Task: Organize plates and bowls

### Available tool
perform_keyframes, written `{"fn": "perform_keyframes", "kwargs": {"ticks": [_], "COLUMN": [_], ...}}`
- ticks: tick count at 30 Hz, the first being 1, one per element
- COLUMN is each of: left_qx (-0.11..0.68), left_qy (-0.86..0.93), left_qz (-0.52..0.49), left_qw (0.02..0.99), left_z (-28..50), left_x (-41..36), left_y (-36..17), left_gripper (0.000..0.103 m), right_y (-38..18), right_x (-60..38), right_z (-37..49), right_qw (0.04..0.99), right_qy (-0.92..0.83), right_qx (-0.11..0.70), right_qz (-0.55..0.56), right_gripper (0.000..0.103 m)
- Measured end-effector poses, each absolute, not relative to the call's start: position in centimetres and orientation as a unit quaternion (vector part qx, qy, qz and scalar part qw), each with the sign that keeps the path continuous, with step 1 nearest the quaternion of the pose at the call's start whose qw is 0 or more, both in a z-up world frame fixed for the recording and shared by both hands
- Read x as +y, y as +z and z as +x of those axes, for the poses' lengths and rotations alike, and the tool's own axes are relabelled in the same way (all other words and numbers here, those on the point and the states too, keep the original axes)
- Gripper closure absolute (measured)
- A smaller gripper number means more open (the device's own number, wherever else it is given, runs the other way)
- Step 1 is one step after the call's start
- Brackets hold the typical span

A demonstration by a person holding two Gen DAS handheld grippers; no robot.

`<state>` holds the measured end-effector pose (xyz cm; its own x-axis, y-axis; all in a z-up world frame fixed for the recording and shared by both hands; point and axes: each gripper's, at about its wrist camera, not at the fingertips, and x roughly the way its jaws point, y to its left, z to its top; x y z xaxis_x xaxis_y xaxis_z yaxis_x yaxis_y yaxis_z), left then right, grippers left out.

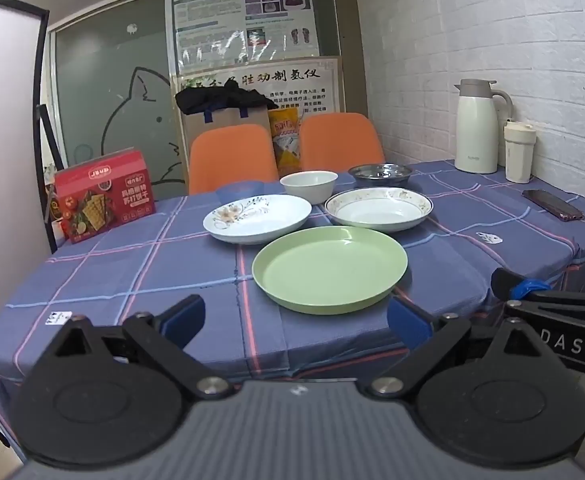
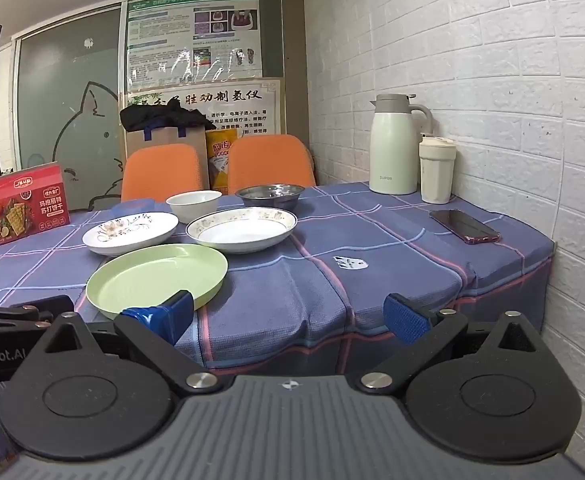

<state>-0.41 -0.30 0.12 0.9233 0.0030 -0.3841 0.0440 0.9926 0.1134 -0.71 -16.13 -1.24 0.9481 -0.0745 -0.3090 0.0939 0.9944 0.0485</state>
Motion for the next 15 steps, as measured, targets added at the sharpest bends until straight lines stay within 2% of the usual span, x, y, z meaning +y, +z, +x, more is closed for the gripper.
{"fn": "perform_keyframes", "kwargs": {"ticks": [15], "left_qx": [0.200], "left_qy": [-0.013], "left_qz": [0.063], "left_qw": [0.978], "left_z": [-0.31], "left_x": [-0.23], "left_y": [0.29], "left_gripper": [0.007], "right_y": [-1.35], "right_x": [-16.18], "right_z": [-0.37], "right_qw": [0.986], "right_qy": [-0.041], "right_qx": [0.161], "right_qz": [0.026], "right_gripper": [0.014]}}
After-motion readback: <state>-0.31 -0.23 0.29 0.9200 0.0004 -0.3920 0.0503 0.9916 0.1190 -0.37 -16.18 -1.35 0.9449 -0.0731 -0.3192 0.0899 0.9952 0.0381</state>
